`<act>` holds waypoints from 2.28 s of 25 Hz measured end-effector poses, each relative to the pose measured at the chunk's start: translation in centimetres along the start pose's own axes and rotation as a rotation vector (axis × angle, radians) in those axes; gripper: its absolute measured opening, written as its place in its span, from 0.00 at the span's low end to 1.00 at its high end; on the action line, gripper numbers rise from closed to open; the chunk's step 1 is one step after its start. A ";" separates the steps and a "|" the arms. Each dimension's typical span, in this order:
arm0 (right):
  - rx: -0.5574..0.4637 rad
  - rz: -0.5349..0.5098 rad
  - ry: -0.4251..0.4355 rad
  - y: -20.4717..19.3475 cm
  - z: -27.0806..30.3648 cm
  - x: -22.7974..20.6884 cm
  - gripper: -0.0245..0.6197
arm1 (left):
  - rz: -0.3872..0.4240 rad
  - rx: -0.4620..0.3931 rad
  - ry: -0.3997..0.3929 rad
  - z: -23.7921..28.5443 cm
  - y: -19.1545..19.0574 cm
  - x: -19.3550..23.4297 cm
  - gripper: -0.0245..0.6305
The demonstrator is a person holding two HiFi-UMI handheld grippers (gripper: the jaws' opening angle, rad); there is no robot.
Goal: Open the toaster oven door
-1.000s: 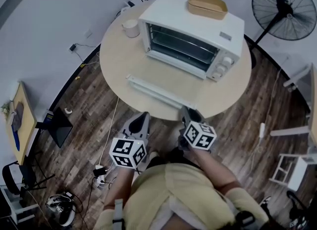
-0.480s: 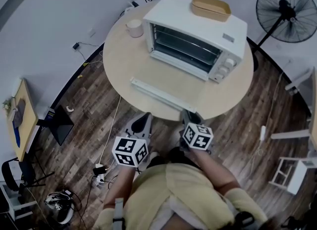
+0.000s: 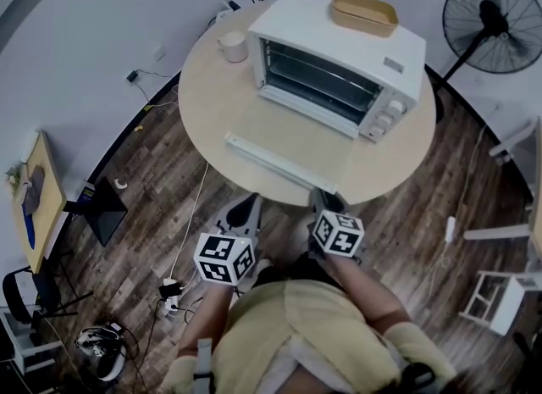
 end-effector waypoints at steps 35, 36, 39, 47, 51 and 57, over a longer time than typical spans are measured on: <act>-0.036 0.115 0.012 3.0 -6.9 2.4 0.20 | 0.008 -0.015 -0.057 -0.8 0.2 -0.1 0.04; -0.045 0.115 0.020 3.5 -6.9 2.7 0.20 | 0.009 -0.017 -0.056 -0.9 0.3 0.0 0.04; -0.074 0.087 0.050 5.2 -6.9 3.9 0.19 | 0.008 -0.025 -0.049 -1.0 0.6 0.1 0.04; -0.149 -0.021 0.127 8.5 -6.8 6.3 0.10 | 0.006 -0.048 -0.017 -1.3 1.2 0.4 0.04; -0.162 -0.027 0.156 9.3 -7.0 7.3 0.05 | 0.006 -0.058 0.001 -1.6 1.5 0.6 0.04; -0.155 -0.075 0.182 9.7 -7.3 7.9 0.04 | 0.003 -0.067 0.007 -1.8 1.9 0.4 0.04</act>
Point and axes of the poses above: the fingertips, and each gripper's own axes: z forward along the fingers, x to its left, y out of its top, the point moved 2 cm from there along -z, backward along the fingers, and after that the axes turned 11 degrees about -x, right-handed, at the moved point
